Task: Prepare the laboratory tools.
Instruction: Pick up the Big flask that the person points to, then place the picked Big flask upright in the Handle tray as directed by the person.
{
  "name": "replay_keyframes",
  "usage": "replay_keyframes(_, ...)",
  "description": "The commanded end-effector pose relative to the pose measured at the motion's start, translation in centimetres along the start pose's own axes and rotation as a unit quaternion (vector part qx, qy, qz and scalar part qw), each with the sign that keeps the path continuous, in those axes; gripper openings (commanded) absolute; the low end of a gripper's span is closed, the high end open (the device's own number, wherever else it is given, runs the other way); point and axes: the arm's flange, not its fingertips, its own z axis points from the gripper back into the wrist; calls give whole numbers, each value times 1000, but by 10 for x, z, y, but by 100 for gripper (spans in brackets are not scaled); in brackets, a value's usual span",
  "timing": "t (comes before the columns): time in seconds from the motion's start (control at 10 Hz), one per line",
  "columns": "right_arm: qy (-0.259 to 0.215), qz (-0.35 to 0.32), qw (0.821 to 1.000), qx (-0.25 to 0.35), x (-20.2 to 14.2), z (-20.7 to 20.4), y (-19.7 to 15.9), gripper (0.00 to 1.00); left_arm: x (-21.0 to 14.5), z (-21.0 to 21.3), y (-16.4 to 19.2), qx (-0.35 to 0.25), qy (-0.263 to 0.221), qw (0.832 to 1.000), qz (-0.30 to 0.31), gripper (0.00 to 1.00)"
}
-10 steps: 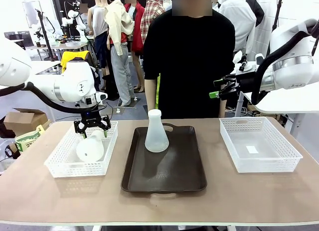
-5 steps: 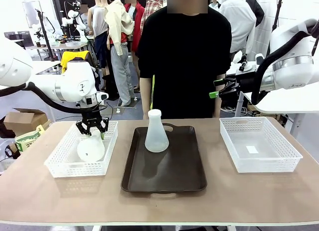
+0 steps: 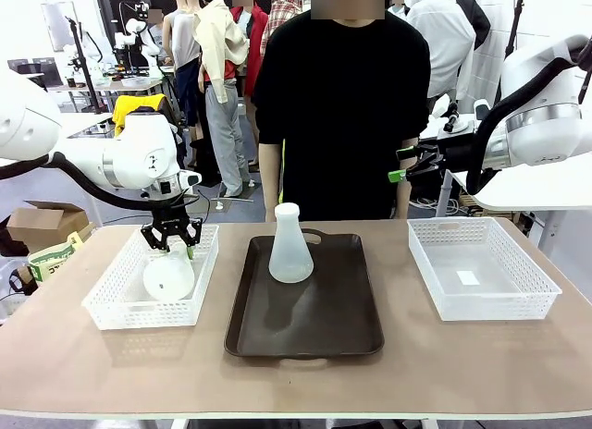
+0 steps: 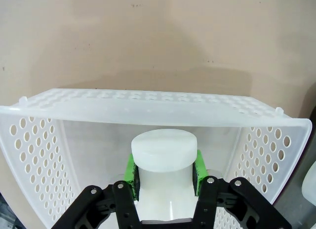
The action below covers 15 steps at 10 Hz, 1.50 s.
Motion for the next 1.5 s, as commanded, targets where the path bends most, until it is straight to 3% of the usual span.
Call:
replay_keyframes(0.0,1,0,1000,2,-1,0,1,100,0,0,0,0,0,1000,0,0)
replay_keyframes(1.4,1,0,1000,2,-1,0,1,100,0,0,0,0,0,1000,0,0)
